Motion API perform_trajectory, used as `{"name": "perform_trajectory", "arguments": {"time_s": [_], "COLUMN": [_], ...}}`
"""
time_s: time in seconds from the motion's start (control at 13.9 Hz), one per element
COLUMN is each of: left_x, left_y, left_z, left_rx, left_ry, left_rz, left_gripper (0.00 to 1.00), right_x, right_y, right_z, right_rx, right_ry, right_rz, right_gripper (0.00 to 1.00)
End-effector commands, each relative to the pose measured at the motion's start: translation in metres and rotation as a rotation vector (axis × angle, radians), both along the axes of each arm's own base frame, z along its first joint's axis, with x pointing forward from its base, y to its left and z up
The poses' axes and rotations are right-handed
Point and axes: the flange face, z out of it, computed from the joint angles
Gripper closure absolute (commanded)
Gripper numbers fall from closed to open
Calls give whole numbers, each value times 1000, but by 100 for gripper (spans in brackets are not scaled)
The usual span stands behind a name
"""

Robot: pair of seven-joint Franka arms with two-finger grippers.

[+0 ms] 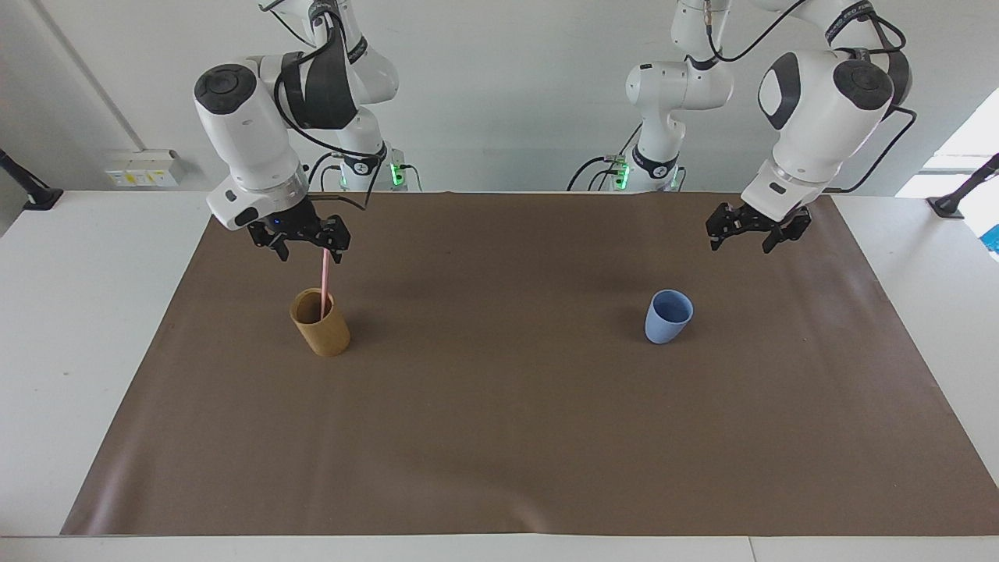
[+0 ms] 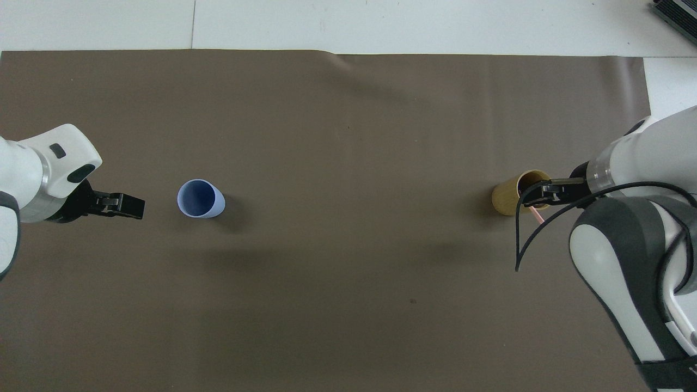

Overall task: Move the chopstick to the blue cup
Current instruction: 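Reach the stick with the right gripper while the left gripper nears the cup, then grasp the blue cup rim with the left gripper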

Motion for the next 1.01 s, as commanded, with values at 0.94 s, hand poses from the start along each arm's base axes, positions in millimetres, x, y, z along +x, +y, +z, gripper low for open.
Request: {"name": "perform_trajectory", "arguments": {"time_s": [0.94], "left_x": [25], "left_y": [-39], "left_z": [-130], "left_rx": [-30], "left_ry": [-102], "left_rz": [163], "left_gripper": [7], "right_x": [-27], "right_y": [-6], "right_z": [-19], "right_rx": [-2], "right_ry": [0], "right_rz": [155], "right_gripper": [33]}}
